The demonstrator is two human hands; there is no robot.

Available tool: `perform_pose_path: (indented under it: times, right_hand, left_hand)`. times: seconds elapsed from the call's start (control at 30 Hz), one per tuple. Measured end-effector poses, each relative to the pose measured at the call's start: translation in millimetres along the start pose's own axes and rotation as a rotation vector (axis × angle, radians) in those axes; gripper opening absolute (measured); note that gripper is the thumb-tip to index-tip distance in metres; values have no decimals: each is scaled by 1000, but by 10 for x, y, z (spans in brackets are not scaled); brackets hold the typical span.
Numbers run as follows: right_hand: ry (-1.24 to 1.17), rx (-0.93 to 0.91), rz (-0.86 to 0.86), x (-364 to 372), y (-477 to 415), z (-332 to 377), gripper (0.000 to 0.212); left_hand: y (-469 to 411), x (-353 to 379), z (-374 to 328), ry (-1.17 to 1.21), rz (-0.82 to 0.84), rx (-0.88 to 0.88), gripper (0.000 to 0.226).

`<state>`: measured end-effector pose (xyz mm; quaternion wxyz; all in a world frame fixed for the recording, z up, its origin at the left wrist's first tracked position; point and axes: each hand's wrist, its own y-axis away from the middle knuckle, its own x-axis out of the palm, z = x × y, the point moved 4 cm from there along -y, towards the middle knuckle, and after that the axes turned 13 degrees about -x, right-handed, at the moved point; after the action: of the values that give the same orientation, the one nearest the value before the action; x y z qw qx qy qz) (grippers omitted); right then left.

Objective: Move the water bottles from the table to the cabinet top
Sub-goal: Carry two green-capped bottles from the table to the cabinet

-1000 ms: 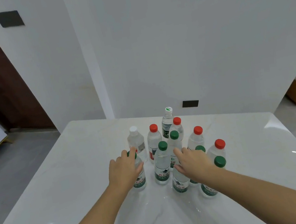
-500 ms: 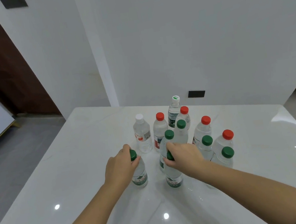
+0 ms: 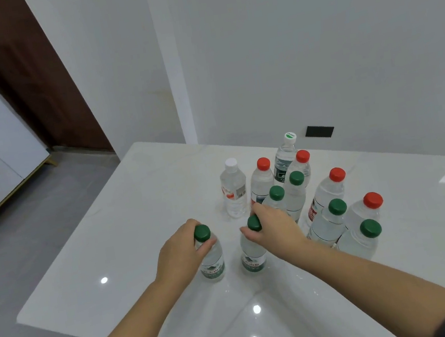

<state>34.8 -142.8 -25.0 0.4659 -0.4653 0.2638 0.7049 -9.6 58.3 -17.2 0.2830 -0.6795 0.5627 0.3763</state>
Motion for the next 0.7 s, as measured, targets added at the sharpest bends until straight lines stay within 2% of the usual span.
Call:
perform_pose_path:
  times: [0.1, 0.17, 0.27, 0.37, 0.57, 0.7]
  right_hand:
    - [-136, 34, -52, 77, 155, -59, 38]
    - [-249, 88, -74, 157, 263, -123, 48]
    - [-461, 189, -78, 345, 385, -256, 74]
    - [-645, 215, -22, 607, 454, -348, 81]
    - [-767, 268, 20, 1003, 449, -473, 85]
    - [-746, 312, -3, 1203, 421, -553, 83]
  left_hand:
    - [5, 115, 135, 249, 14, -61, 23]
    - [30, 221, 257, 381, 43, -141, 47]
    - [79, 421, 473, 509, 96, -285, 89]
    - [137, 634, 646, 587, 132, -370, 111]
    - [134, 1022, 854, 665, 194, -450, 114]
    - [107, 1178, 855, 703, 173, -451, 97]
